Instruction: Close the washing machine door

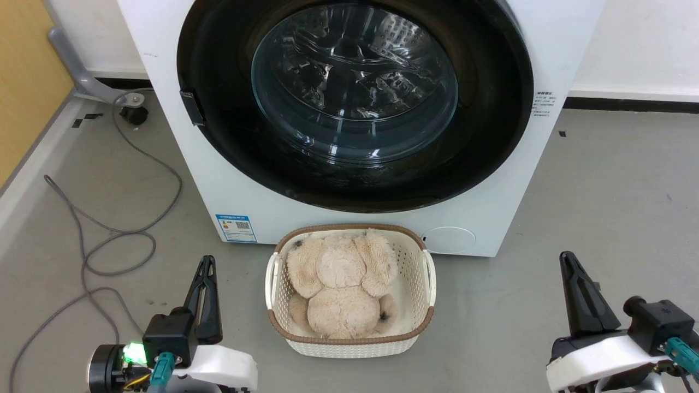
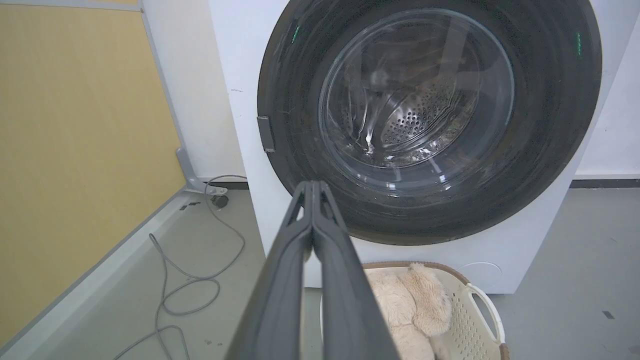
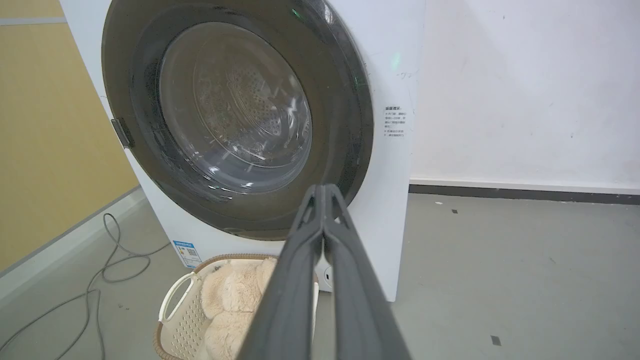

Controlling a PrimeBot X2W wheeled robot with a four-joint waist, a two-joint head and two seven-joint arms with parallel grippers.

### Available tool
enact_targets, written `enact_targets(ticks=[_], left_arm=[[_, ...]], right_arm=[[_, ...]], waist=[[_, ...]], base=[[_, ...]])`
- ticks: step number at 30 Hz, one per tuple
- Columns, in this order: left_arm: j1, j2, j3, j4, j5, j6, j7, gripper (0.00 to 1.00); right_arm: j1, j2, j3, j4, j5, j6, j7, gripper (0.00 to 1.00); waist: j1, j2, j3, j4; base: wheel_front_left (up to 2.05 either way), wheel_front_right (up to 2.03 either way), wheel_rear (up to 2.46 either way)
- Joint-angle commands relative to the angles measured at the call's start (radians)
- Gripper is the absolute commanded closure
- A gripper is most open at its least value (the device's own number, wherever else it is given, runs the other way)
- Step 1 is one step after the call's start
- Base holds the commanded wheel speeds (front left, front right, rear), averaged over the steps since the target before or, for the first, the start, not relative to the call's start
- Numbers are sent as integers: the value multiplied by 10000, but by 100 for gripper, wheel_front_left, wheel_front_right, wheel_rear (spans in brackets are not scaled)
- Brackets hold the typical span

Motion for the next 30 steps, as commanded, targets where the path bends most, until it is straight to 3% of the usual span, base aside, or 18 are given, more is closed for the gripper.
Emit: enact_targets(ticks=[1, 30], left_arm=[[11, 11, 24, -33, 11, -57, 47, 100], [19, -6, 206, -75, 19, -393, 640, 100]], right_arm=[[98, 19, 28, -89, -113, -3, 46, 100], [168, 32, 157, -330, -541, -5, 643, 100]], waist=[[0, -1, -4, -1], [0, -1, -117, -32]], base=[[0, 0, 0], [0, 0, 0]])
